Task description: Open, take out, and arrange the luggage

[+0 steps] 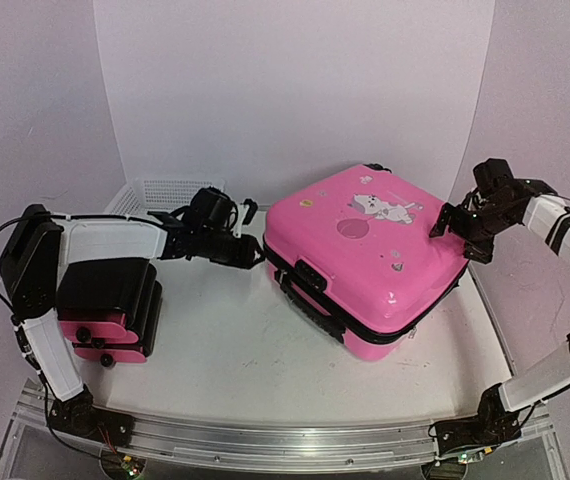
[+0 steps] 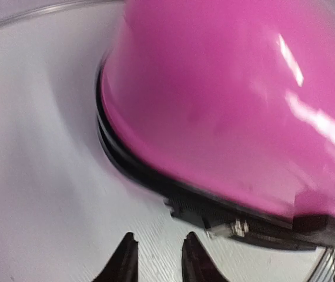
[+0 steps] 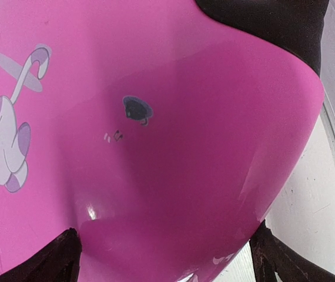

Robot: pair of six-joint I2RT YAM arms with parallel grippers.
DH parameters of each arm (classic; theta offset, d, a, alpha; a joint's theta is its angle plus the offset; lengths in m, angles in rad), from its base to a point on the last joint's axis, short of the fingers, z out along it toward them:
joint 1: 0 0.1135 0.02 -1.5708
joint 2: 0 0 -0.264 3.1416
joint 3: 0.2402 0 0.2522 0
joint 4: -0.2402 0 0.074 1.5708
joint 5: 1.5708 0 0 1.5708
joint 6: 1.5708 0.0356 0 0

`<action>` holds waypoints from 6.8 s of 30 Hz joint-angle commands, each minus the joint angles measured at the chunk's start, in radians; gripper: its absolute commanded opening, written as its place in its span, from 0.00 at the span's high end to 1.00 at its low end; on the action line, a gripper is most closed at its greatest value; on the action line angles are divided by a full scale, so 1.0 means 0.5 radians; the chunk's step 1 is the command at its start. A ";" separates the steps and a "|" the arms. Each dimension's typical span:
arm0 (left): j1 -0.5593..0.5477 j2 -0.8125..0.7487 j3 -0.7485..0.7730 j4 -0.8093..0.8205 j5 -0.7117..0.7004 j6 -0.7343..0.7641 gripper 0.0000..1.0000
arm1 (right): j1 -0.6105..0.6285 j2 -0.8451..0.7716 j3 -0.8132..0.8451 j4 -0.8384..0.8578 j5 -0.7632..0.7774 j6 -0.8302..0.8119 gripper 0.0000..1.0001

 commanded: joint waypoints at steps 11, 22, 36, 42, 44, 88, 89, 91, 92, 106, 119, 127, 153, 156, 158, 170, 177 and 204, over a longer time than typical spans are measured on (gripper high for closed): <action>-0.127 -0.205 -0.517 0.630 0.266 0.321 0.33 | 0.031 0.171 -0.038 -0.083 -0.212 -0.180 0.02; -0.283 -0.014 -0.332 0.793 -0.130 0.434 0.58 | 0.030 0.158 -0.056 -0.066 -0.263 -0.172 0.02; -0.341 0.168 -0.220 0.796 -0.245 0.463 0.69 | 0.030 0.166 -0.051 -0.045 -0.294 -0.174 0.02; -0.341 0.214 -0.189 0.787 -0.341 0.500 0.80 | 0.031 0.169 -0.061 -0.038 -0.301 -0.175 0.02; -0.341 0.222 -0.195 0.787 -0.340 0.496 0.82 | 0.031 0.169 -0.061 -0.037 -0.302 -0.175 0.02; -0.229 0.255 -0.207 0.803 -0.437 0.521 1.00 | 0.031 0.107 -0.098 -0.037 -0.283 -0.170 0.02; -0.221 0.244 -0.209 0.796 -0.479 0.516 1.00 | 0.030 0.105 -0.098 -0.040 -0.269 -0.172 0.02; -0.193 0.229 -0.205 0.765 -0.559 0.493 1.00 | 0.029 0.107 -0.103 -0.040 -0.233 -0.174 0.02; -0.173 0.225 -0.197 0.737 -0.605 0.473 1.00 | 0.027 0.112 -0.104 -0.040 -0.218 -0.175 0.02; -0.083 0.157 -0.135 0.444 -0.307 0.319 1.00 | 0.211 -0.028 0.248 -0.545 0.392 -0.282 0.02; -0.448 -0.086 -0.306 0.443 -0.284 0.002 1.00 | 0.520 -0.476 -0.061 -0.318 0.253 0.502 0.02; -0.504 -0.141 -0.357 0.422 -0.279 -0.143 1.00 | 0.172 -0.143 0.048 -0.233 0.129 0.105 0.02; -0.078 -0.153 -0.362 0.335 0.020 0.025 1.00 | 2.175 0.991 1.413 -1.007 1.873 -0.763 0.02; -0.058 -0.163 -0.373 0.335 0.058 -0.014 1.00 | 2.224 1.180 1.532 -1.011 1.964 -0.778 0.16; -0.048 -0.161 -0.364 0.334 0.103 -0.037 1.00 | 2.275 1.242 1.520 -0.959 2.055 -0.815 0.23; -0.002 -0.143 -0.368 0.344 0.275 -0.148 1.00 | 2.366 1.469 1.351 -0.376 2.291 -1.330 0.33; 0.019 -0.179 -0.404 0.347 0.285 -0.150 1.00 | 2.249 1.457 1.140 -0.179 2.276 -1.357 0.39; 0.337 0.173 0.053 0.228 0.002 0.035 1.00 | 2.052 0.430 -0.044 -1.071 2.292 0.255 0.65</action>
